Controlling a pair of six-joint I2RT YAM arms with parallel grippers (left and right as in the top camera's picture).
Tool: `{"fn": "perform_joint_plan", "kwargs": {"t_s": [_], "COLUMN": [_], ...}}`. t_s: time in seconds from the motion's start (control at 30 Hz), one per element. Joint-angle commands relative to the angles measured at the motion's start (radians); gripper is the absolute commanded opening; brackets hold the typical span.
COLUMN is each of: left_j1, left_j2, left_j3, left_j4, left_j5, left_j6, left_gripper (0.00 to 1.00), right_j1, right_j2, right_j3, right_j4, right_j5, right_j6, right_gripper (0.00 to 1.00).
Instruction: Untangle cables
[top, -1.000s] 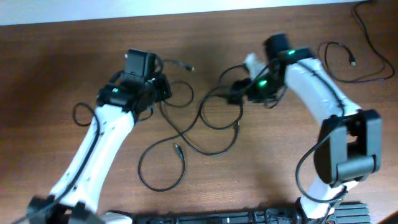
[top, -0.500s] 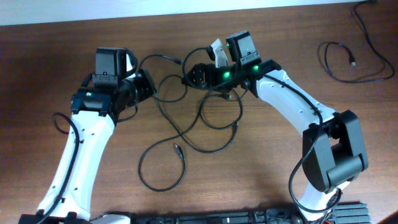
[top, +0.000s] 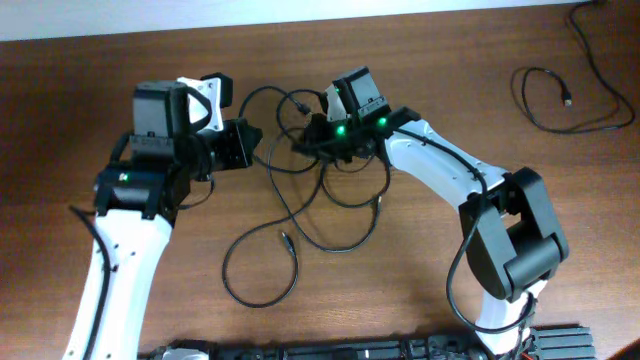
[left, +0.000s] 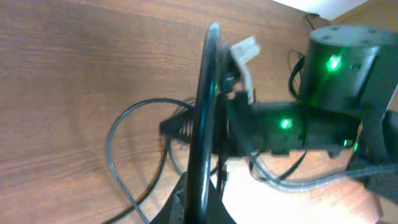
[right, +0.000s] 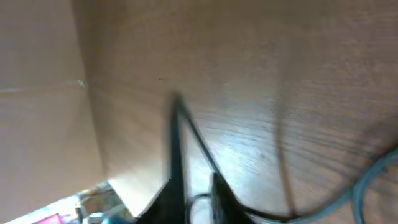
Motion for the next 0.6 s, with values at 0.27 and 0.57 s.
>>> {"fn": "perform_joint_plan", "kwargs": {"t_s": [0.27,0.57], "left_j1": [0.102,0.102], "left_j2": [-0.051,0.055], "left_j3": [-0.006,-0.044], "left_j4": [-0.242,-0.225], "left_j5": [-0.216,-0.214], "left_j6": [0.023,-0.054], "left_gripper": [0.00,0.99], "right_j1": [-0.449,-0.484], "right_j2": [0.003,-0.034], "right_j3": [0.000,0.001], "right_j4": [0.378,0.497], "right_j5": [-0.590,-0.467], "right_j6": [0.028,-0.021], "right_gripper": [0.04,0.04]}}
